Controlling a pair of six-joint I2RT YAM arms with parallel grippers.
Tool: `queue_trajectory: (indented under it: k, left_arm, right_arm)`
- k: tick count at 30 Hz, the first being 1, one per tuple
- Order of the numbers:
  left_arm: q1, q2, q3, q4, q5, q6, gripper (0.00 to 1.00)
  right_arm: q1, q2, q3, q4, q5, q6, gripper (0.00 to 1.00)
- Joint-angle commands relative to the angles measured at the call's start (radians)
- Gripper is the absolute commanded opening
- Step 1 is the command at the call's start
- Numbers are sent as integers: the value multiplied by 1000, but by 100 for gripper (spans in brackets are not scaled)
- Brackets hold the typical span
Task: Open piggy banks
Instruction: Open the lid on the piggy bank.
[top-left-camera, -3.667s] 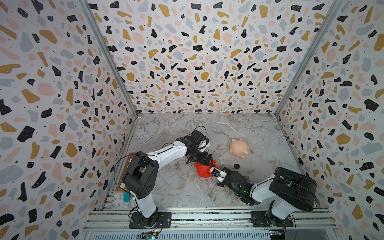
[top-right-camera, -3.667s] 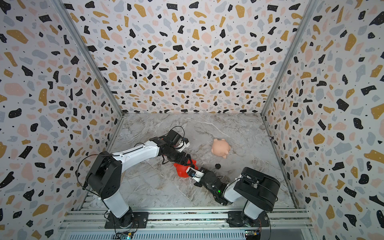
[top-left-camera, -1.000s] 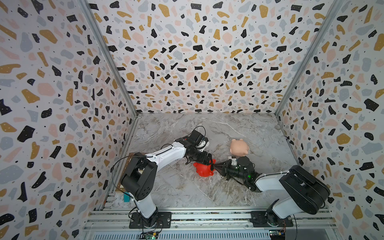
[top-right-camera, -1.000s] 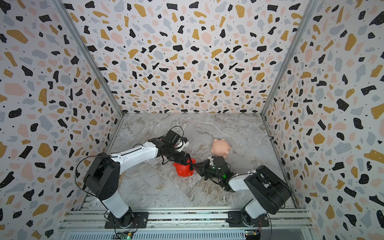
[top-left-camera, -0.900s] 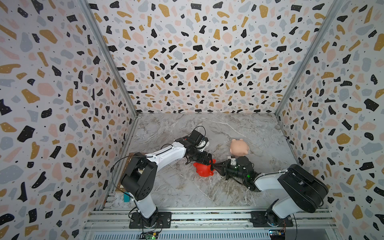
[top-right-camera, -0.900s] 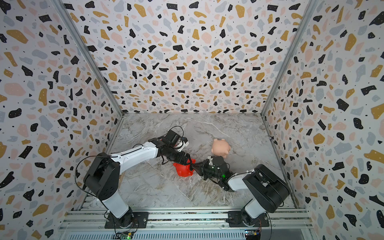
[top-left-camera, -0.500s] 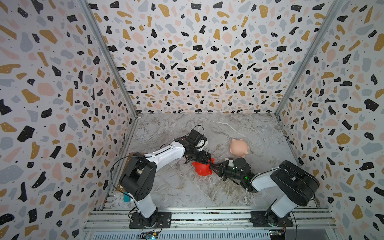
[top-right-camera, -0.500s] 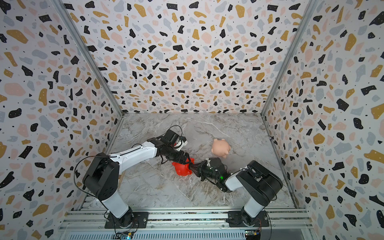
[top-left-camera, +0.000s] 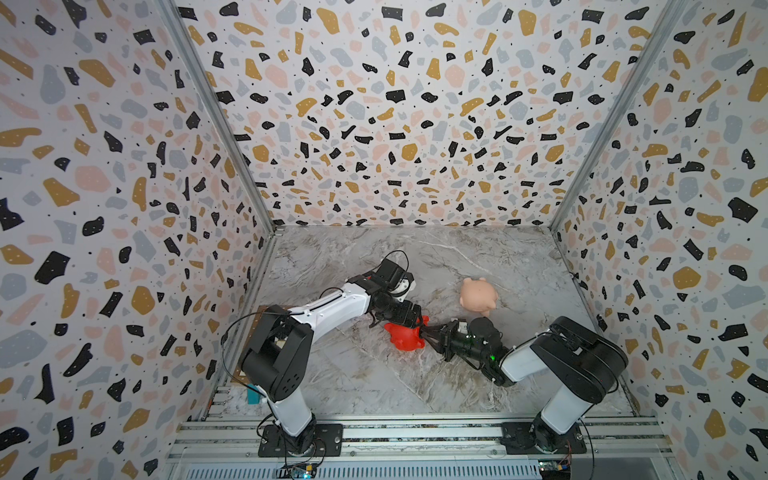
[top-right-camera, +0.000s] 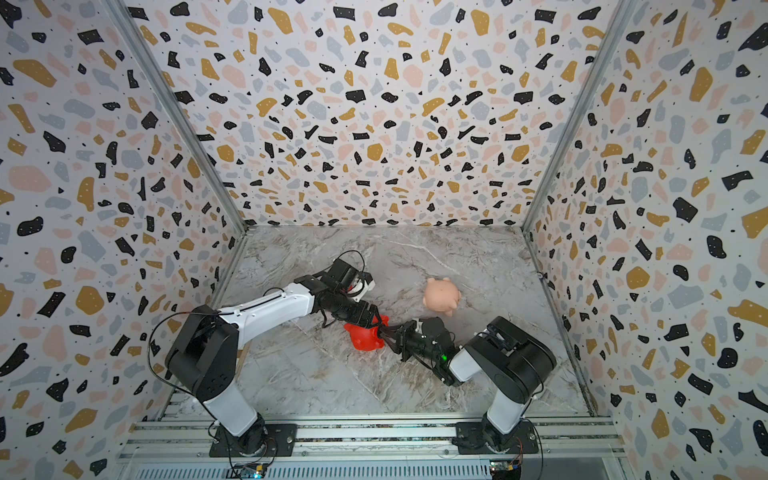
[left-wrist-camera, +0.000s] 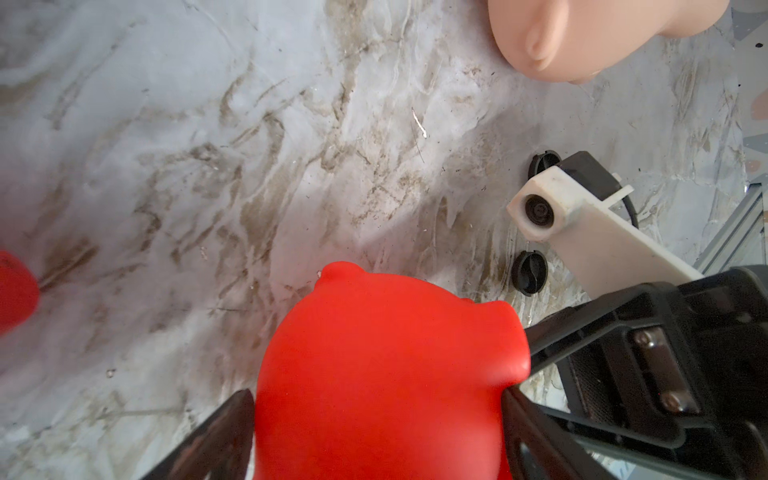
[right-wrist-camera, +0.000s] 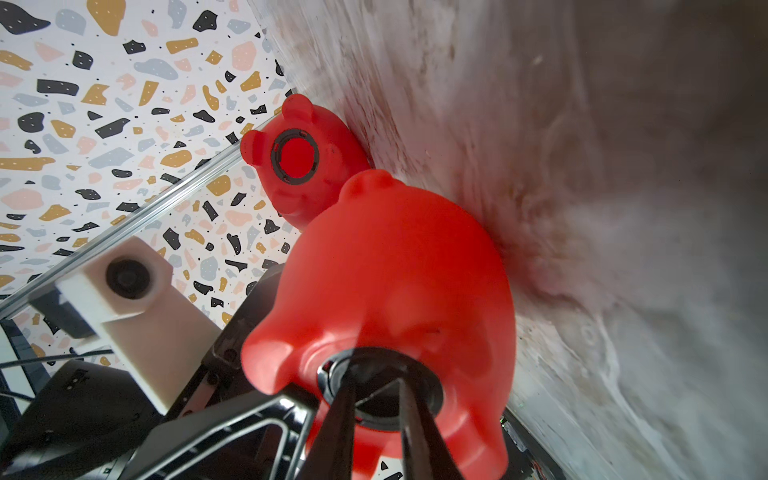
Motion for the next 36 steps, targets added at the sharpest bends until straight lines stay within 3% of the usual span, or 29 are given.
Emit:
queue_trajectory:
  k: [1, 11, 24, 26, 32, 36]
  left_arm:
    - [-4, 1, -36, -3, -11, 12, 88]
    - [-5, -9, -58, 32, 32, 20, 88]
    - [-14, -40, -111, 91, 52, 13, 87]
    - [-17, -43, -117, 98, 57, 10, 87]
    - [-17, -37, -116, 106, 66, 8, 87]
    - [-17, -34, -115, 102, 64, 8, 87]
  right_arm:
    - [-4, 56, 12, 7, 0, 68, 23]
    - [-24, 67, 13, -51, 9, 138, 15]
    - [-60, 111, 84, -81, 35, 192, 19]
    - [-66, 120, 90, -78, 39, 196, 18]
    - [-81, 141, 102, -53, 72, 183, 0]
    - [-82, 158, 97, -5, 92, 166, 0]
